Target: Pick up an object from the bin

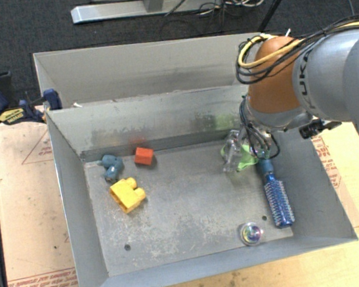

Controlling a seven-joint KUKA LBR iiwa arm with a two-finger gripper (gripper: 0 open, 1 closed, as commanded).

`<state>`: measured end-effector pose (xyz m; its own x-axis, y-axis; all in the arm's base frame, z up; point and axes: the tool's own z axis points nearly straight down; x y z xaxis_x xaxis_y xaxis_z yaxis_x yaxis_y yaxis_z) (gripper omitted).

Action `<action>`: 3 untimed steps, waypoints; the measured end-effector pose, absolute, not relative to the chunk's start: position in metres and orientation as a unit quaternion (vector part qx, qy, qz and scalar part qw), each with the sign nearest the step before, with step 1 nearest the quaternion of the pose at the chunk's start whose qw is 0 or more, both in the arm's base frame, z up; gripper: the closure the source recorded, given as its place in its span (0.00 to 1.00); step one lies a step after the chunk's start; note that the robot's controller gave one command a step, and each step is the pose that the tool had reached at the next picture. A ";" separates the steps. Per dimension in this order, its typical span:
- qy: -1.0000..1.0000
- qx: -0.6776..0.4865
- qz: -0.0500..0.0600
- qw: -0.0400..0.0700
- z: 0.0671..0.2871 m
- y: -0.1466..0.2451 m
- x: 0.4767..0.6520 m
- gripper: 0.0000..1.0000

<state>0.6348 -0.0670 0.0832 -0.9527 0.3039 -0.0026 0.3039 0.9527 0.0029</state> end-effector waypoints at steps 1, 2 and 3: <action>0.988 0.153 0.001 0.001 0.083 -0.066 0.635 0.00; 0.993 -0.116 0.003 0.003 0.079 -0.145 0.628 0.00; 0.993 -0.117 0.003 0.004 0.080 -0.143 0.628 1.00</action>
Offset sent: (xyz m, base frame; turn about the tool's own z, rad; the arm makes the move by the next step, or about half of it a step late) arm 0.0000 0.0000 0.0000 0.0000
